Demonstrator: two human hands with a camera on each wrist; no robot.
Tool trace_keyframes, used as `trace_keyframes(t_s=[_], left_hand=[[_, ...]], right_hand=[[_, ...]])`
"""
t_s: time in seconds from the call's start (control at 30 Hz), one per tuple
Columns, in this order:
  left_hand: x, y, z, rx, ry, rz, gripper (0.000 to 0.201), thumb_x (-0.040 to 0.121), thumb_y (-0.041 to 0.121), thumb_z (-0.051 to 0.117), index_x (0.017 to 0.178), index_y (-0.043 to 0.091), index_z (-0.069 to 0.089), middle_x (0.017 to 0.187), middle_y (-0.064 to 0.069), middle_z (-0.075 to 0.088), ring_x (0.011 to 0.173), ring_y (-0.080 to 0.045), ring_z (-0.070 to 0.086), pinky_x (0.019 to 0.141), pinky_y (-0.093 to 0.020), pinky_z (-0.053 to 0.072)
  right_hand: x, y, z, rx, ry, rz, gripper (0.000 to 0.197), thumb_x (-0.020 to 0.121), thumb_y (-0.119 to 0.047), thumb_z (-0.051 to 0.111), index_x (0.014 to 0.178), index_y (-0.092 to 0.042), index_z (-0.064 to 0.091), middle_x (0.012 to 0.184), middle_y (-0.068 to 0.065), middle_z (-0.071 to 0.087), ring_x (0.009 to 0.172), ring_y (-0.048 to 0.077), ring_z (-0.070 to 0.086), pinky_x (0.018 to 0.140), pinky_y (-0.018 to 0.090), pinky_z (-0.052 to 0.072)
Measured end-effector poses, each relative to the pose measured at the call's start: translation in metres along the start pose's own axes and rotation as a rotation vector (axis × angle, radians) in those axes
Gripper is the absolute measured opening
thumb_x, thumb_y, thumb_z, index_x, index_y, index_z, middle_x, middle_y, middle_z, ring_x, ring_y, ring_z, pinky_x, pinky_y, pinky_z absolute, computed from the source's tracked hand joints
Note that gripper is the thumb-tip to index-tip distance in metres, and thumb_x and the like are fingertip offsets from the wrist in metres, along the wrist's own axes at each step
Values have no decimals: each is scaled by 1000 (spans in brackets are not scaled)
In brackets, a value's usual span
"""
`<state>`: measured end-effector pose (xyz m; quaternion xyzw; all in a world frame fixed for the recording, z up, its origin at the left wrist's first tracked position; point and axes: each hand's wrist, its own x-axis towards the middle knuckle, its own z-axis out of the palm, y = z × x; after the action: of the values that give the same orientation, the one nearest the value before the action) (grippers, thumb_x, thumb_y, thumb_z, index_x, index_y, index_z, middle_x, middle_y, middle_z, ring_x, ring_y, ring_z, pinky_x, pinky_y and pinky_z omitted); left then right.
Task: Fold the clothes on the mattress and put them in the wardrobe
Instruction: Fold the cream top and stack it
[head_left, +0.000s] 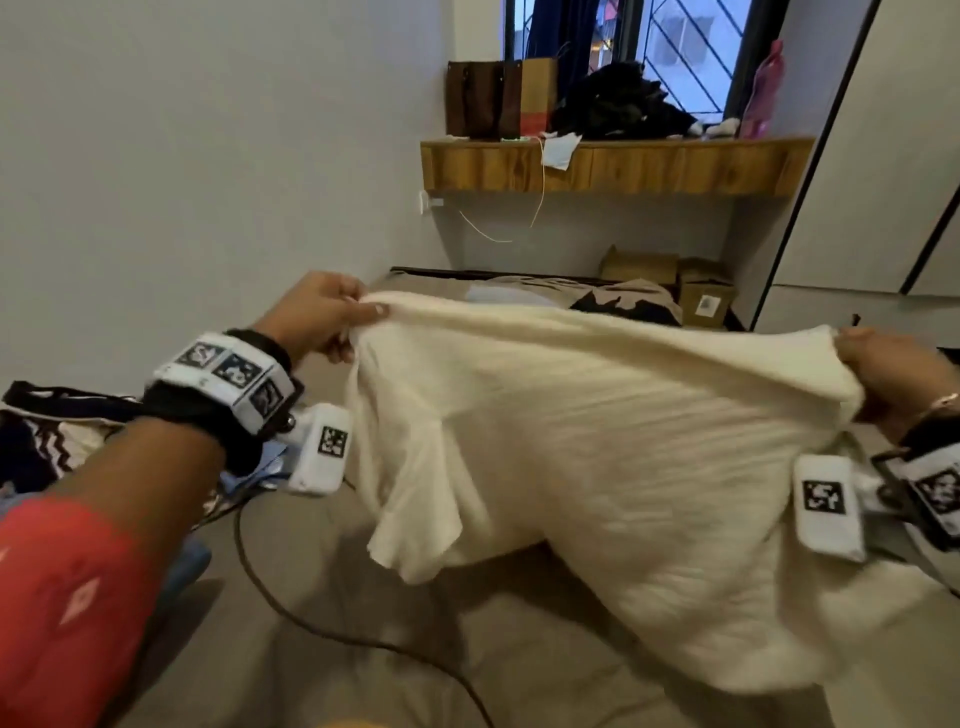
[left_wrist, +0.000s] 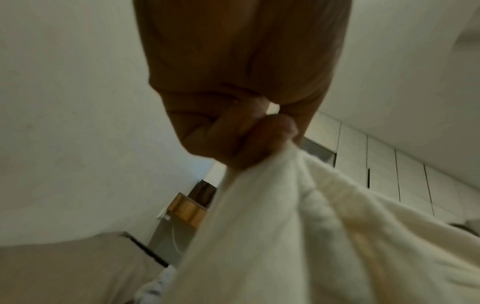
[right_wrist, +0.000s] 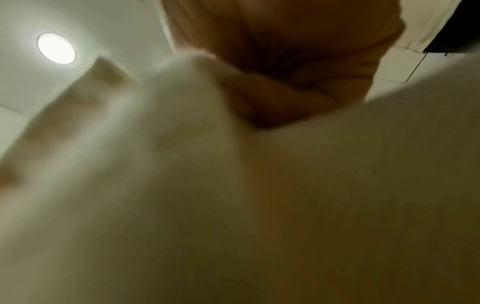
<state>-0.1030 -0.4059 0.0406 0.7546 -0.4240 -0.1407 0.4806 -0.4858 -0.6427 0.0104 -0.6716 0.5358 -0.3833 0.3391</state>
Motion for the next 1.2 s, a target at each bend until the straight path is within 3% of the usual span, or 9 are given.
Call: trace_keyframes(t_s=[0.13, 0.23, 0.47, 0.53, 0.63, 0.73, 0.87, 1.07, 1.2], left_hand=[[29, -21, 43, -42, -99, -123, 17, 90, 3, 55, 103, 8, 45, 65, -5, 58, 44, -12, 56, 36, -23, 47], [19, -71, 83, 199, -282, -205, 32, 88, 19, 63, 113, 14, 44, 90, -3, 53, 71, -18, 53, 48, -28, 47], [-36, -159, 143, 668, -731, -327, 48, 79, 44, 69, 109, 17, 42, 92, -2, 55, 72, -16, 55, 49, -19, 39], [-37, -167, 149, 715, -633, -251, 27, 87, 36, 61, 94, 16, 44, 87, -5, 61, 76, -24, 61, 56, -21, 38], [-24, -159, 141, 268, -392, -383, 15, 97, 15, 40, 82, 12, 42, 51, -4, 58, 36, -16, 53, 34, -15, 30], [-1, -142, 103, -216, -46, -498, 24, 99, 9, 28, 81, 9, 45, 47, 0, 62, 38, -9, 58, 28, -13, 33], [13, -120, 60, -549, 234, -367, 11, 98, 16, 45, 106, 14, 39, 85, 4, 49, 88, -13, 51, 53, -33, 55], [-38, -130, 122, 392, -561, 141, 12, 80, 21, 71, 81, 25, 59, 88, 2, 59, 84, -5, 54, 74, -22, 38], [-60, -153, 174, 763, -962, 139, 48, 74, 32, 76, 114, 14, 56, 116, -10, 51, 108, -25, 47, 86, -30, 36]], right_hand=[[34, 28, 55, -287, -121, 142, 39, 93, -28, 52, 125, -6, 50, 131, 17, 51, 117, 29, 51, 80, 23, 49], [33, 63, 86, -259, -320, 231, 33, 90, -16, 56, 121, -4, 51, 115, 16, 55, 100, 31, 52, 94, 43, 44], [-40, 108, 123, -661, -813, -226, 16, 86, -22, 63, 94, -35, 57, 98, -4, 61, 98, 18, 58, 87, 27, 42], [-66, 112, 131, -710, -1033, -286, 32, 74, -50, 66, 100, -38, 53, 107, -7, 53, 102, 13, 51, 92, 26, 39], [-97, 127, 143, -964, -1173, -369, 54, 63, -58, 68, 109, -34, 49, 126, -5, 34, 117, 19, 37, 96, 31, 36], [-102, 135, 144, -1082, -995, -441, 16, 86, -31, 57, 101, -25, 56, 121, -1, 39, 120, 23, 39, 82, 28, 33], [-65, 119, 121, -740, -484, -248, 11, 91, -22, 51, 81, -24, 48, 102, 10, 60, 98, 31, 56, 75, 31, 38], [-56, 118, 120, -643, -252, -240, 21, 87, -13, 57, 108, -13, 57, 106, 11, 64, 96, 31, 59, 80, 34, 45], [-94, 129, 153, -777, -727, -586, 27, 89, -17, 53, 115, -20, 58, 116, 2, 57, 107, 24, 54, 86, 27, 39]])
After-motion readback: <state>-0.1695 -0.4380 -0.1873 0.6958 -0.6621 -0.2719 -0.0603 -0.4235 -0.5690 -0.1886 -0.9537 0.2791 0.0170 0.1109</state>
